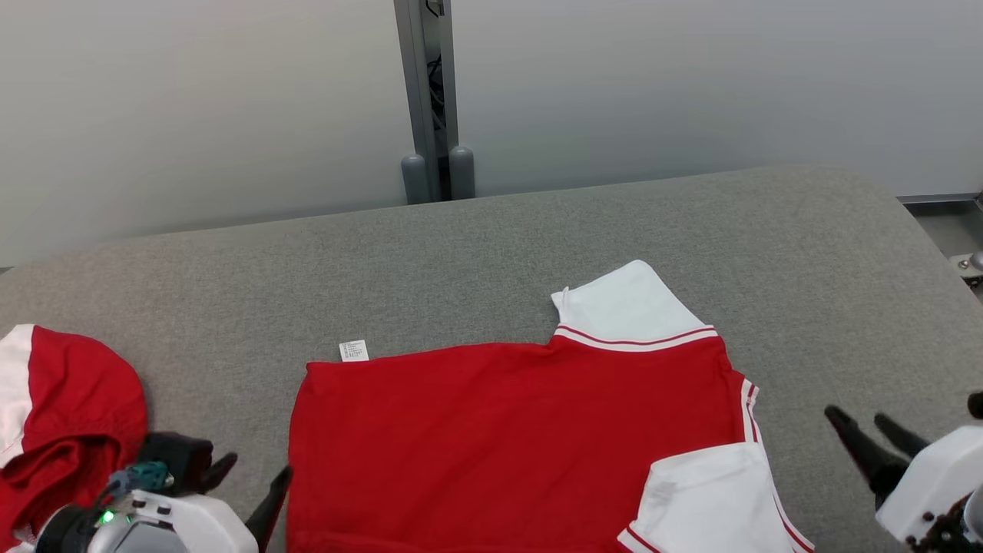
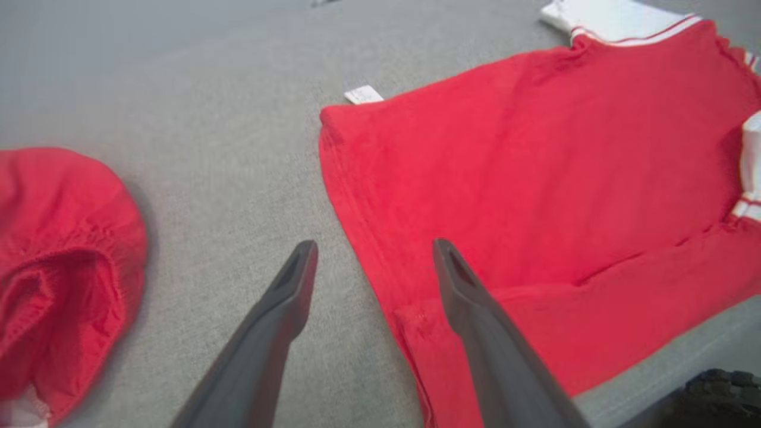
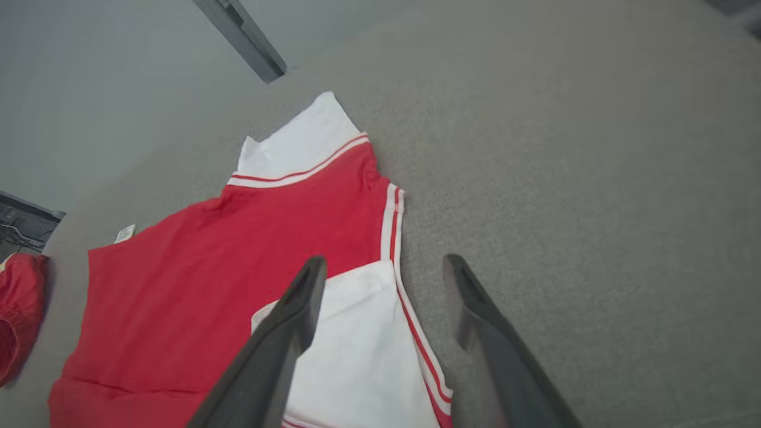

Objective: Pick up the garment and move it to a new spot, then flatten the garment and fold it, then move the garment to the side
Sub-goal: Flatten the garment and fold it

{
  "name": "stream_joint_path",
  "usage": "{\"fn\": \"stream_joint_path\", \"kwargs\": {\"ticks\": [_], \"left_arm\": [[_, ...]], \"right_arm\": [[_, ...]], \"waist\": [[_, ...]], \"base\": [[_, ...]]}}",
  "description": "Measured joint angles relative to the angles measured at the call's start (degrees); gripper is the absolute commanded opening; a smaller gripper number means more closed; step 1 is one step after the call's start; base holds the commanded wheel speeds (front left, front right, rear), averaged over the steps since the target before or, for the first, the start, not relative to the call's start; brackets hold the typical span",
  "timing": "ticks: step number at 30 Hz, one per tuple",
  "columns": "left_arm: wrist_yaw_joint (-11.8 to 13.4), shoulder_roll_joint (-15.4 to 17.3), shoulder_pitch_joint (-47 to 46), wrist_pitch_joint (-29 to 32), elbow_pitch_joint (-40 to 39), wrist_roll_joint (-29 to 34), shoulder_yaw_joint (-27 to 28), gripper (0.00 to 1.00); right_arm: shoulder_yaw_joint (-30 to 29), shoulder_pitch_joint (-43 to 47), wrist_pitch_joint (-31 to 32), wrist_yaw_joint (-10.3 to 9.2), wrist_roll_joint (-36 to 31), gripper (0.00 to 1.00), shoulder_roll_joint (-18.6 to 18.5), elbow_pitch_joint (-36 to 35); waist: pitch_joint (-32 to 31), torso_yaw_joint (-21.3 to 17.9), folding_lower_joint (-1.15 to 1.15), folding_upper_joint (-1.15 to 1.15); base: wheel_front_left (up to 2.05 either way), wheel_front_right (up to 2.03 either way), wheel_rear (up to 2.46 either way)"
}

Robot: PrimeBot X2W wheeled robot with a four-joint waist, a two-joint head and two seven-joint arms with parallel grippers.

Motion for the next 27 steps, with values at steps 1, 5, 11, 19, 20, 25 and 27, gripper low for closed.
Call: {"fn": "stream_joint_path", "kwargs": {"ticks": [1,5,11,19,20,25,27], "left_arm": [[1.07,-1.22,-1.35,-3.79,0.3,0.67,1.46,1.0],[2.83,-5.94,-3.67,-12.8,2.15,0.64,4.59,1.0],[2.6,-12.67,-5.69,-28.47,8.08,0.3,7.47,1.0],[-1.16,-19.42,-6.81,-39.56,15.75,0.57,8.69,1.0],[-1.16,-20.36,-6.83,-39.85,16.49,1.11,9.21,1.0],[-2.03,-23.13,-6.83,-40.01,18.37,7.05,11.59,1.0],[-2.72,-23.99,-6.65,-40.02,19.17,9.8,12.18,1.0]], "right_arm": [[1.87,-1.7,-5.5,0.0,-0.6,1.0,-1.57,-1.16],[6.94,-4.69,-19.0,0.0,-2.68,1.0,-4.54,-1.0],[15.57,-8.42,-38.78,0.01,-7.1,1.0,-4.99,3.39],[20.34,-12.38,-53.55,0.0,-10.81,1.0,-2.03,12.91],[20.69,-12.78,-54.25,0.0,-10.56,1.0,-1.56,14.19],[22.81,-14.73,-56.73,0.0,-9.34,1.0,-1.23,19.67],[23.34,-15.22,-57.1,0.0,-8.75,1.0,-1.2,21.08]], "waist": [[0.24,0.0,0.0,0.0],[0.8,-0.18,0.0,0.0],[1.81,-0.86,0.0,0.0],[3.66,-1.25,0.0,0.0],[3.86,-1.23,0.0,0.0],[4.61,-0.82,0.0,0.0],[4.8,-0.56,0.0,0.0]], "base": [[0.0,0.0,0.0],[0.0,0.0,0.0],[0.0,0.0,0.0],[0.0,0.0,0.0],[0.0,0.0,0.0],[0.0,0.0,0.0],[0.0,0.0,0.0]]}}
